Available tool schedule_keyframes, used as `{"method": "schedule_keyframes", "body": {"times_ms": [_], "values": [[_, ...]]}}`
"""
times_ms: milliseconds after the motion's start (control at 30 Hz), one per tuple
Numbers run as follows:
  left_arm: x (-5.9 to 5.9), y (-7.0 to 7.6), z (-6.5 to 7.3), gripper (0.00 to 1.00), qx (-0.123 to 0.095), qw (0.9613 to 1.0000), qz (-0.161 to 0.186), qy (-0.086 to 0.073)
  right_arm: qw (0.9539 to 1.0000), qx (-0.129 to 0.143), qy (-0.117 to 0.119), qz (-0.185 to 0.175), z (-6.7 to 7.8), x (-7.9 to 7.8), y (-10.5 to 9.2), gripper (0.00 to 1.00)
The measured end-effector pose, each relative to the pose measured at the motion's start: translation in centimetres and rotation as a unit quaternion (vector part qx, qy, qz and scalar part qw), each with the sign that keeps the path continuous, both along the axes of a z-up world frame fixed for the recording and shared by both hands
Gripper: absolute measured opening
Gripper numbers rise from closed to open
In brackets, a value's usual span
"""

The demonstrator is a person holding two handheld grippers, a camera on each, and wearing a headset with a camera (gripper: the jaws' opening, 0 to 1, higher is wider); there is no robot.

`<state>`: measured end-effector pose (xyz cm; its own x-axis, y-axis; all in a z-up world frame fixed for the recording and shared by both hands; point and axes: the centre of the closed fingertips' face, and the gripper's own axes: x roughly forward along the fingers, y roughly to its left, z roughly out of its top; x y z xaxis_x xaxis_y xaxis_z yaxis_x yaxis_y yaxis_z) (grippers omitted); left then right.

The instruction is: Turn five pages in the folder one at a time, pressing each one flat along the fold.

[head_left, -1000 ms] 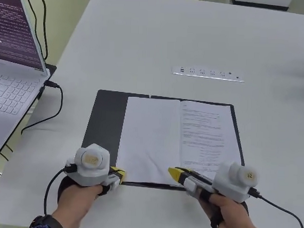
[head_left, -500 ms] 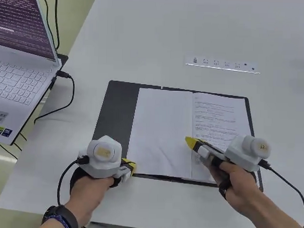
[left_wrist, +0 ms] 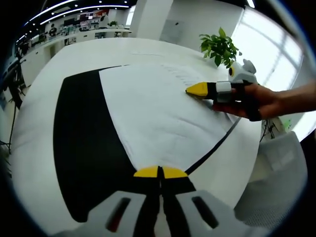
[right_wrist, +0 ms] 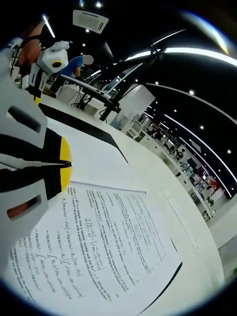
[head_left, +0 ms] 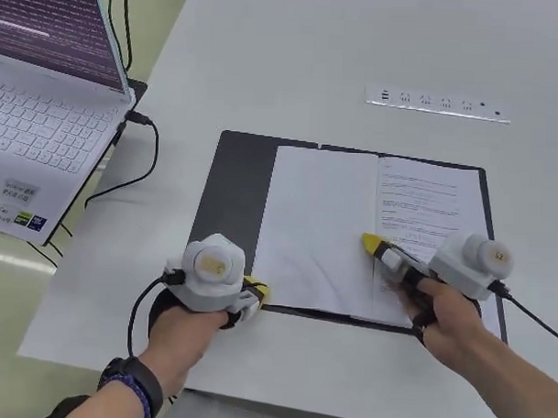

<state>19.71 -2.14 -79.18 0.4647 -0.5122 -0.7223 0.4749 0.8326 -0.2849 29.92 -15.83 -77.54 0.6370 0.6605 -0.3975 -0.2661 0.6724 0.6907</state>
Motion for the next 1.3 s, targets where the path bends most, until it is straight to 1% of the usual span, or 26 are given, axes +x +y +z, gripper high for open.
{"method": "schedule_keyframes", "body": {"times_ms": [100, 233, 267, 400, 500, 567, 600, 833, 933, 1033, 1100, 1300], "values": [[0.0, 0.0, 0.0, 0.0, -0.001, 1.0, 0.001, 0.0, 1.0, -0.001, -0.002, 0.002, 0.0, 0.3, 0.0, 0.0], [0.0, 0.0, 0.0, 0.0, 0.001, 1.0, 0.001, -0.002, 1.0, 0.002, -0.004, 0.002, 0.1, 1.3, 0.1, 0.0], [0.0, 0.0, 0.0, 0.0, 0.001, 1.0, 0.001, -0.003, 1.0, 0.001, -0.006, 0.002, 0.4, 1.5, 0.4, 0.0], [0.0, 0.0, 0.0, 0.0, -0.002, 1.0, 0.006, -0.002, 0.9999, -0.001, -0.011, -0.002, 0.7, 2.5, 0.6, 0.0], [-0.1, 0.1, 0.0, 0.0, -0.003, 1.0, 0.008, -0.001, 0.9999, 0.003, -0.014, -0.005, 1.2, 3.2, 1.0, 0.0], [-0.1, 0.1, 0.0, 0.0, -0.005, 0.9999, 0.009, -0.001, 0.9998, -0.002, -0.018, -0.009, 1.4, 3.8, 1.1, 0.0], [-0.1, 0.1, 0.0, 0.0, -0.005, 0.9999, 0.01, 0.0, 0.9997, -0.006, -0.018, -0.014, 1.4, 4.3, 1.1, 0.0], [-0.1, 0.2, 0.0, 0.0, -0.006, 0.9999, 0.014, 0.0, 0.999, 0.002, -0.017, -0.04, 1.5, 6.5, 0.8, 0.0], [-0.2, 0.2, 0.0, 0.0, -0.007, 0.9999, 0.015, 0.001, 0.9984, 0.011, -0.016, -0.054, 1.5, 7.2, 0.7, 0.0], [-0.2, 0.2, 0.0, 0.0, -0.008, 0.9999, 0.014, 0.0, 0.9981, 0.011, -0.017, -0.059, 1.4, 7.8, 0.7, 0.0], [-0.3, 0.3, 0.0, 0.0, -0.007, 0.9999, 0.013, 0.0, 0.9975, 0.016, -0.017, -0.067, 1.5, 8.3, 0.6, 0.0], [-0.4, 0.3, 0.0, 0.0, -0.004, 0.9999, 0.015, 0.0, 0.9944, 0.039, -0.012, -0.097, 1.9, 9.1, 0.5, 0.0]]}}
